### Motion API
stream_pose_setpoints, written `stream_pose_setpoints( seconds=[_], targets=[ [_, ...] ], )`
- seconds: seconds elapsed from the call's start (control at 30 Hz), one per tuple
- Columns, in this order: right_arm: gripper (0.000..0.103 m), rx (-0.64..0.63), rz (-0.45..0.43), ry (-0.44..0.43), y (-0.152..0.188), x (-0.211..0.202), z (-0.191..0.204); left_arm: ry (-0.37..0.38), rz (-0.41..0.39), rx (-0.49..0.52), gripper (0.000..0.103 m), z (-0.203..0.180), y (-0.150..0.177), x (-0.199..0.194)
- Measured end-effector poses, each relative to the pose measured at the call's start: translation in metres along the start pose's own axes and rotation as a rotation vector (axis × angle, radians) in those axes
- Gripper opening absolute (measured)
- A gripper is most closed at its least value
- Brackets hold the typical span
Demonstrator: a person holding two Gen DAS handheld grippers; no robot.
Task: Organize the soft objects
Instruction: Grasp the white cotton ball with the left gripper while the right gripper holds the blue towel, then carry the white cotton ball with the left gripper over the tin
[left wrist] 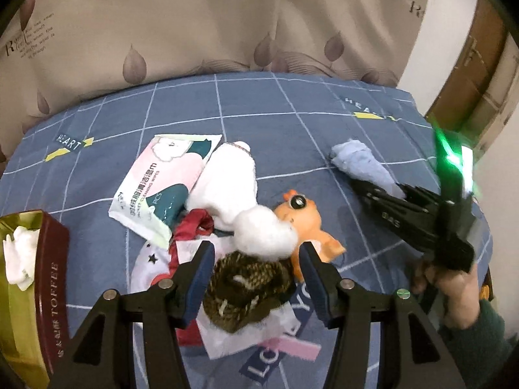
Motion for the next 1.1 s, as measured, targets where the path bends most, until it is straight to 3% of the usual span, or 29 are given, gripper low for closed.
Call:
stream_pose_setpoints(
  seconds=[0.27,0.3,0.33,0.37,1.1],
  targets=[
    [0.036,0.020,-0.005,-0.040,0.001,0.000,-0.004,0.045,0.025,-0.031,0.055,-0.001,-0.014,0.022],
    [0.036,0.022,-0.005,-0.044,0.001,0.000,-0.005,0.068,0.014,-0.046,0.047,0.001,-0.014,0.022],
    [0.036,0.023,-0.005,-0.048,0.001,0.000,-0.005,0.081,0.013,-0.054,0.026,0.002,-0.014,0.022],
    [0.036,0.025,-0.006,-0.051,0.001,0.000,-0.005,0.081,0.019,-0.057,0.025,0.002,-0.014,0.022],
    [0.036,0.027,-0.007,-0.059,0.002,0.001,-0.008,0.044,-0.069,-0.056,0.024,0.033,-0.009,-0.032]
  ],
)
Point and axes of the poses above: each gripper's, at about its wrist camera, not at the fingertips, and x roughly the way its jaws point, z to its left, y to its underside, the point moved 2 cm from there along x, roughly the way its jaws point, and after that the axes turned 11 degrees about z, right-handed, at the moved point
